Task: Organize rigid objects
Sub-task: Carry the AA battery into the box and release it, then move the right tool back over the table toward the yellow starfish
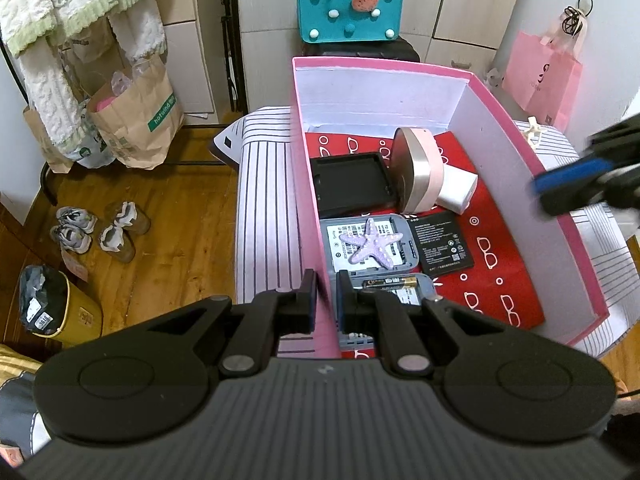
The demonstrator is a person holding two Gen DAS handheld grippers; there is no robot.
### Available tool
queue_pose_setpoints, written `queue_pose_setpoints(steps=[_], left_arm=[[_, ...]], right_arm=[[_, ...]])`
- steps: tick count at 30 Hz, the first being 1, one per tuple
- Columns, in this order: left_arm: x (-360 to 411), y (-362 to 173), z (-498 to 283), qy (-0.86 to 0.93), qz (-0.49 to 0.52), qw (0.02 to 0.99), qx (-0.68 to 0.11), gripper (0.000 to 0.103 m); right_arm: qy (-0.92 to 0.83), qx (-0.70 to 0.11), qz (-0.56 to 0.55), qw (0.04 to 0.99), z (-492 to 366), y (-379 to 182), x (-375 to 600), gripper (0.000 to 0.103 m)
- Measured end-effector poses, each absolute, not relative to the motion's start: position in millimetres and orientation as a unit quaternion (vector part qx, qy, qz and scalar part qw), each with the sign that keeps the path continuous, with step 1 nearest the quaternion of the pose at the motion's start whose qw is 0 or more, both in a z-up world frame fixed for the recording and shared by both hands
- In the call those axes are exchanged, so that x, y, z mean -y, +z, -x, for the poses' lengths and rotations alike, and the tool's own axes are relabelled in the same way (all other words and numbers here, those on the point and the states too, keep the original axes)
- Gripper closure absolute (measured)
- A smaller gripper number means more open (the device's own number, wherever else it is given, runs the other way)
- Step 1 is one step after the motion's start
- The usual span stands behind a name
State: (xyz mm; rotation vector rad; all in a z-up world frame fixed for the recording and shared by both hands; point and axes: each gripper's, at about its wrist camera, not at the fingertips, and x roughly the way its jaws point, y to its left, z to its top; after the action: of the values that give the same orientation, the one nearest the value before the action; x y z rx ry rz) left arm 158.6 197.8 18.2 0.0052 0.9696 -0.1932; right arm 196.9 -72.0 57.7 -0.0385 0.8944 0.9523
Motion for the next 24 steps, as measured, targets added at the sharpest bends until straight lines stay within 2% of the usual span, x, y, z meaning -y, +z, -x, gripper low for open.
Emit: queue_pose_setpoints(steps=[8,18,24], left_arm=[[-198,18,-158,-0.087,0.008,0.881,-0.465,0.094],[-193,18,-156,-0.075,0.001,0.883,-0.463,0.094],[-191,18,-155,-0.070,-0.004,0.883,-0.463,0.094]], right_arm=[[0.324,-0.392,-0.037,0.860,-180,56,176,0.080],[0.185,-0.403,-0.055,0.895,-173,-5,247,0.065],[0.154,-0.426,-0.051,0.890,-182,-42,267,0.060]])
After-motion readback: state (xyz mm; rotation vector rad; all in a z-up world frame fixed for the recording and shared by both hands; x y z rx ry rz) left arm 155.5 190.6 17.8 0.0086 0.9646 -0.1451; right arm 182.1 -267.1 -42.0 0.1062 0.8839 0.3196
